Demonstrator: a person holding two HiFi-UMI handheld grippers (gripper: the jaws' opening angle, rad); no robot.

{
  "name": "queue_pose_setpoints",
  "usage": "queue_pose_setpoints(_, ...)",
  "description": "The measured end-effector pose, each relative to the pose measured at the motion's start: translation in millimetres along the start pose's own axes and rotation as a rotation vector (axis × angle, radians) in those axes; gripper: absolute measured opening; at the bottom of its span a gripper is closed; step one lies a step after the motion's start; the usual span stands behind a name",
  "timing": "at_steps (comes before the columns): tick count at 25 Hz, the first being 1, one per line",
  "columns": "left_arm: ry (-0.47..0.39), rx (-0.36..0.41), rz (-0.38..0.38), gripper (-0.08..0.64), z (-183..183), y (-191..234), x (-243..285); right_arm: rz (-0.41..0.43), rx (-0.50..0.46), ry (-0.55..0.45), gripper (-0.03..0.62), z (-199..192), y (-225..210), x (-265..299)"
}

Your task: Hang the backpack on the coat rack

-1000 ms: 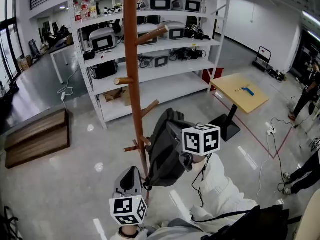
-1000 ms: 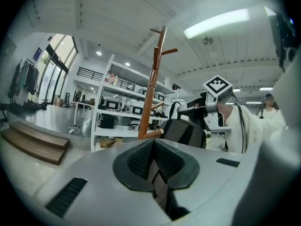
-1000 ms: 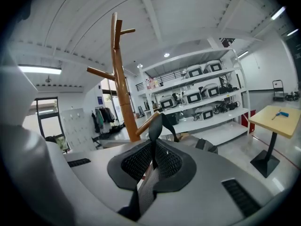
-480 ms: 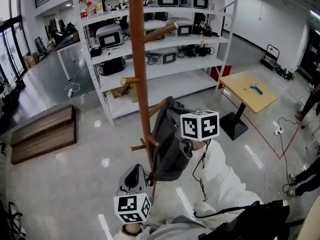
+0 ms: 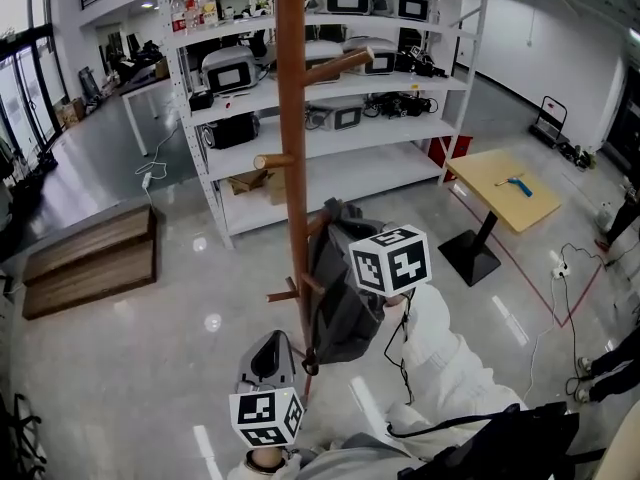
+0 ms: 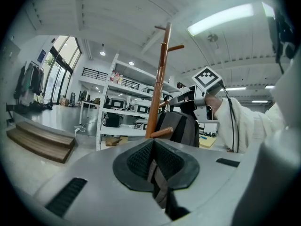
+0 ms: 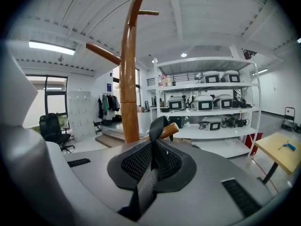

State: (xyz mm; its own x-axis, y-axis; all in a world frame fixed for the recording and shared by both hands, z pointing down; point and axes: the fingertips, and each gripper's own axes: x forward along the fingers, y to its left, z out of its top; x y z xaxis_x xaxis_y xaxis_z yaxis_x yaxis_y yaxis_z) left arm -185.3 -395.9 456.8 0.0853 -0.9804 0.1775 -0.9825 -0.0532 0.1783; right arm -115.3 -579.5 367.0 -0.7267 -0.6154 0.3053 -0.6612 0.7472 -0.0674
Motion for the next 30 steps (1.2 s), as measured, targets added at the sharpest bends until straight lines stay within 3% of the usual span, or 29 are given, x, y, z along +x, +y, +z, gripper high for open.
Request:
queue_pose_setpoints(22,0.027,-0.003,0.028,0.000,-13.6,-0.4,-6.7,0.088,-0.109,0.062,0.025,-39.4,36.2,13.6)
queue_pose_setpoints(30,0.040,-0.007,0.032,0.000,-20.4,-0.2,-10.4,0.109,-0.080,0.043,0.025,-47.5,40.8,15.7)
